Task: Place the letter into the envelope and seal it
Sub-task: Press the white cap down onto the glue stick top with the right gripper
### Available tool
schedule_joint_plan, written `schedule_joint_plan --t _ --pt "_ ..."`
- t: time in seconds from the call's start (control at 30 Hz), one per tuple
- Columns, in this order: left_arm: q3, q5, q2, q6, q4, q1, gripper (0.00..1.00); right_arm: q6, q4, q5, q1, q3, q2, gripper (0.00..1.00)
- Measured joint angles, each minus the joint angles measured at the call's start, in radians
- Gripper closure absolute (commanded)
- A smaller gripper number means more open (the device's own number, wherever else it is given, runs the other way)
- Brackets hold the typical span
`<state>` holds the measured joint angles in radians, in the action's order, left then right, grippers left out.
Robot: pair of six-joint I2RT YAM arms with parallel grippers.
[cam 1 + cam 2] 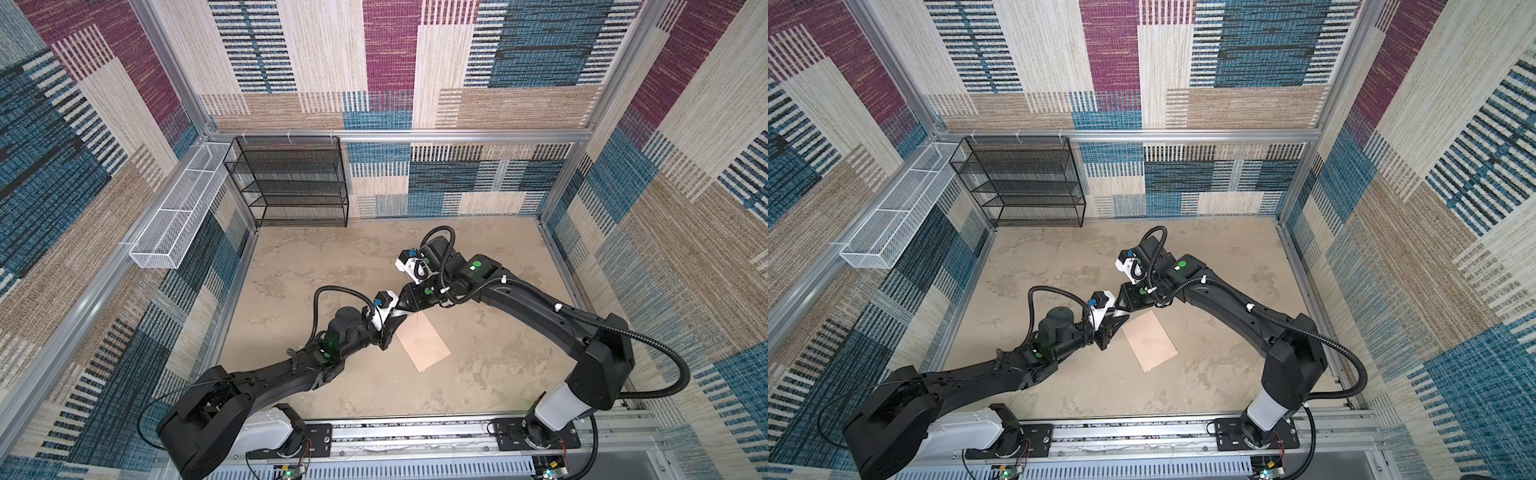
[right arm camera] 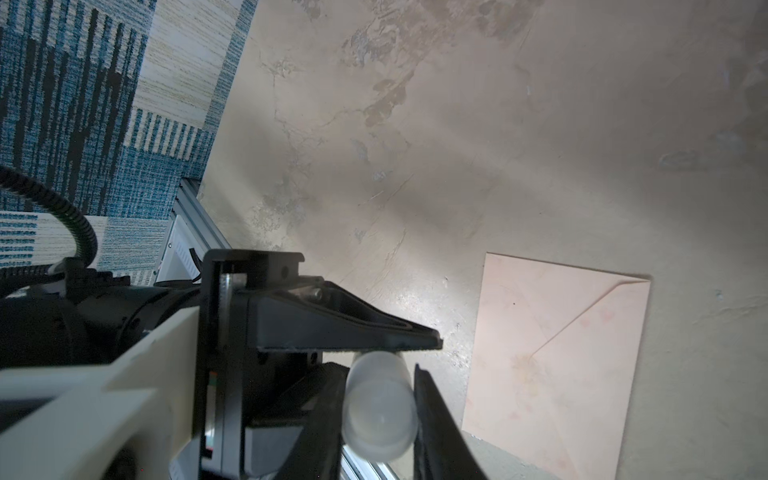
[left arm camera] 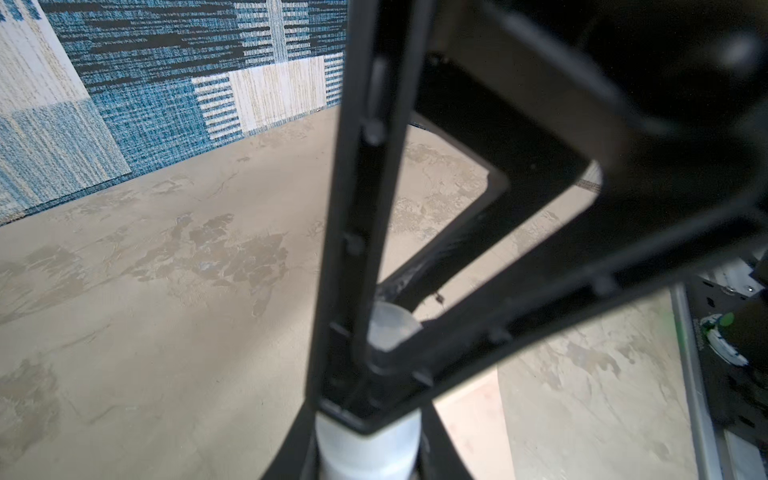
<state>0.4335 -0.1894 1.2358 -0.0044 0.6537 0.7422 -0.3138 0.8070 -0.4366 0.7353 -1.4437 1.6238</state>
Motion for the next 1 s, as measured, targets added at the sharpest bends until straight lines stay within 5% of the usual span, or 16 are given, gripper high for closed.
schedule_joint_plan --t 1.0 --pt "-0.031 0.003 -0.046 0.007 0.060 -0.001 1.00 0.000 0.053 0.004 0.010 -0.082 0.010 0.70"
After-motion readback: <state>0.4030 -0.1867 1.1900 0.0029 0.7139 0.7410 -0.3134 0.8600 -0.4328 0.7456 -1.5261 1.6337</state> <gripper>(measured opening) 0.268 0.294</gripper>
